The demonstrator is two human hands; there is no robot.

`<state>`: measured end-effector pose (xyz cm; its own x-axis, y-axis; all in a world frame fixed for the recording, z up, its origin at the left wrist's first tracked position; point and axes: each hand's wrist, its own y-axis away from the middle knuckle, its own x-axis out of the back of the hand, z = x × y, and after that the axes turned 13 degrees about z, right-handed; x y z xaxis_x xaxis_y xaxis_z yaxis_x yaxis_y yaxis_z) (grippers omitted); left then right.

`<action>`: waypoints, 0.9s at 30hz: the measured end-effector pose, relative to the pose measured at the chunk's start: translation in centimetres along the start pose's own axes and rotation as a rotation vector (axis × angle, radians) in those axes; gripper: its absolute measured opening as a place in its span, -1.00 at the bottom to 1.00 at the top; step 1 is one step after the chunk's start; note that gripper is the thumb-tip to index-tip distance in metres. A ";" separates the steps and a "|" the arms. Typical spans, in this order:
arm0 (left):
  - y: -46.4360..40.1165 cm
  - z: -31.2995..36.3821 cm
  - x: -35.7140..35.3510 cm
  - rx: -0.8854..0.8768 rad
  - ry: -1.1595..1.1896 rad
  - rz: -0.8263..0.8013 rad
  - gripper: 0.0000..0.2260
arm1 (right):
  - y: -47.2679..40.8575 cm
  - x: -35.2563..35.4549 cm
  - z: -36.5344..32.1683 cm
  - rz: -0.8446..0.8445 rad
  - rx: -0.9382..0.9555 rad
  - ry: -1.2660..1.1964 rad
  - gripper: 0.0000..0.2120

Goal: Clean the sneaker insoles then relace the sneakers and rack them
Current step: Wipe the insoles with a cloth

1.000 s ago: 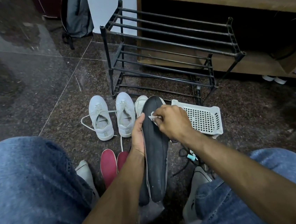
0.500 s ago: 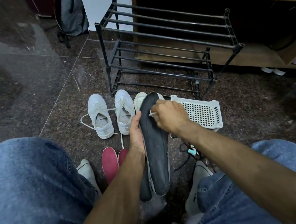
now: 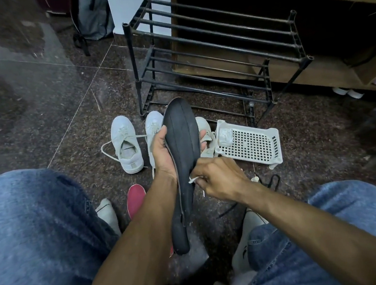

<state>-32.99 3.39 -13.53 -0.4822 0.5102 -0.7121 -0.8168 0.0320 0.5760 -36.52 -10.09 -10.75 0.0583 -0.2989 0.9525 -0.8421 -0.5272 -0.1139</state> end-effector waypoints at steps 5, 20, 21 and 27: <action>-0.3 1.4 0.5 0.013 0.012 -0.061 -0.31 | -0.4 -0.1 -0.7 0.123 0.020 -0.074 -0.76; -0.4 -1.1 1.2 0.041 -0.031 -0.037 -0.42 | -2.0 1.5 -1.0 0.142 -0.013 -0.076 -0.79; -0.7 -1.2 1.4 0.037 -0.025 -0.025 -0.41 | -1.4 1.3 -1.2 0.095 0.027 -0.095 -0.79; 0.8 -3.0 0.4 0.089 -0.126 -0.035 -0.54 | -5.7 2.1 2.2 0.405 -0.309 0.019 -0.83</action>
<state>-34.79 1.01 -14.62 -0.4062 0.6111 -0.6794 -0.7982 0.1247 0.5893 -30.44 -9.42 -8.73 -0.3134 -0.4147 0.8543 -0.9143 -0.1112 -0.3894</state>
